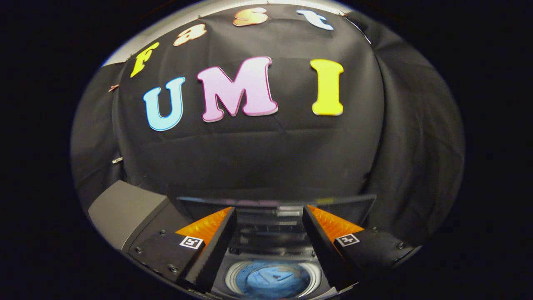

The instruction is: Put the clothes into the washing machine and then close the washing machine lid.

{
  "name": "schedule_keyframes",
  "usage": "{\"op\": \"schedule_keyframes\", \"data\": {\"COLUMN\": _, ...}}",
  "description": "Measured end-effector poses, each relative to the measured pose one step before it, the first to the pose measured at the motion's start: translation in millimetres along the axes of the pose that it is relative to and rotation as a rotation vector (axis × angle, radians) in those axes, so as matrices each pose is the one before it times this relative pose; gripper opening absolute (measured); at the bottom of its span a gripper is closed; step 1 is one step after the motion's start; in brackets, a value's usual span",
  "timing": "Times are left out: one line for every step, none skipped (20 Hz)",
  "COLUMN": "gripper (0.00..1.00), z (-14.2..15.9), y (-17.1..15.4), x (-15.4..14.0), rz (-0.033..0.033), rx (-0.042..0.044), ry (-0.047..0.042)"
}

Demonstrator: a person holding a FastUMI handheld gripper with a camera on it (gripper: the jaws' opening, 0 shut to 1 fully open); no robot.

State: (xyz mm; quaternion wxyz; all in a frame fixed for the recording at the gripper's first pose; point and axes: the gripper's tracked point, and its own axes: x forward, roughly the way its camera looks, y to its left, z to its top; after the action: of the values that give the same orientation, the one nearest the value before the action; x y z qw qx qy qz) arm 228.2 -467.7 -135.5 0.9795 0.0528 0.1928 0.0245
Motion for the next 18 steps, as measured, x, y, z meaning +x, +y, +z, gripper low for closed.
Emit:
{"op": "schedule_keyframes", "data": {"gripper": 0.99, "z": 10.80, "y": 2.34, "x": 8.85, "rz": -0.00139, "rx": -0.01549, "ry": -0.02049}}
{"op": "schedule_keyframes", "data": {"gripper": 0.99, "z": 5.22, "y": 0.59, "x": 12.15, "rz": -0.00269, "rx": -0.00628, "ry": 0.00003}}
{"op": "schedule_keyframes", "data": {"gripper": 0.99, "z": 1.29, "y": 0.52, "x": 14.72, "rz": -0.01039, "rx": 0.00149, "ry": 0.01457}}
{"op": "schedule_keyframes", "data": {"gripper": 0.99, "z": -9.20, "y": -3.22, "x": 9.67, "rz": -0.01030, "rx": 0.00848, "ry": 0.02734}}
{"op": "schedule_keyframes", "data": {"gripper": 0.99, "z": -9.19, "y": -0.69, "x": 11.62, "rz": -0.00716, "rx": 0.01273, "ry": 0.03276}}
{"op": "schedule_keyframes", "data": {"gripper": 0.99, "z": -14.40, "y": -1.31, "x": 10.67, "rz": -0.01540, "rx": 0.00731, "ry": 0.04919}}
{"op": "schedule_keyframes", "data": {"gripper": 1.00, "z": -7.46, "y": 2.40, "x": 2.81, "rz": 0.00431, "rx": -0.00133, "ry": 0.03547}}
{"op": "schedule_keyframes", "data": {"gripper": 1.00, "z": 5.30, "y": 2.80, "x": 3.43, "rz": 0.00155, "rx": -0.00598, "ry": -0.03766}}
{"op": "schedule_keyframes", "data": {"gripper": 1.00, "z": -5.96, "y": 0.31, "x": -8.02, "rz": 0.00227, "rx": -0.00578, "ry": 0.04374}}
{"op": "schedule_keyframes", "data": {"gripper": 1.00, "z": 2.34, "y": -0.08, "x": -2.46, "rz": 0.00783, "rx": -0.00463, "ry": -0.03370}}
{"op": "schedule_keyframes", "data": {"gripper": 1.00, "z": -8.02, "y": -0.88, "x": -0.22, "rz": 0.00232, "rx": 0.00385, "ry": 0.01907}}
{"op": "schedule_keyframes", "data": {"gripper": 1.00, "z": 2.19, "y": -1.11, "x": -7.23, "rz": 0.00182, "rx": -0.00133, "ry": -0.01164}}
{"op": "schedule_keyframes", "data": {"gripper": 1.00, "z": -3.86, "y": -1.37, "x": -0.69, "rz": -0.00431, "rx": -0.00312, "ry": 0.01448}}
{"op": "schedule_keyframes", "data": {"gripper": 1.00, "z": 0.88, "y": -2.16, "x": -3.58, "rz": -0.00461, "rx": -0.00200, "ry": 0.00189}}
{"op": "schedule_keyframes", "data": {"gripper": 1.00, "z": -1.68, "y": 0.74, "x": -0.89, "rz": -0.00388, "rx": 0.00200, "ry": 0.01078}}
{"op": "schedule_keyframes", "data": {"gripper": 1.00, "z": 0.76, "y": 0.10, "x": -1.55, "rz": -0.00219, "rx": 0.00157, "ry": 0.00374}}
{"op": "schedule_keyframes", "data": {"gripper": 1.00, "z": -2.69, "y": 0.63, "x": -4.02, "rz": -0.00100, "rx": -0.00425, "ry": 0.00212}}
{"op": "schedule_keyframes", "data": {"gripper": 1.00, "z": -1.83, "y": 0.88, "x": -3.39, "rz": 0.00083, "rx": -0.00285, "ry": -0.00026}}
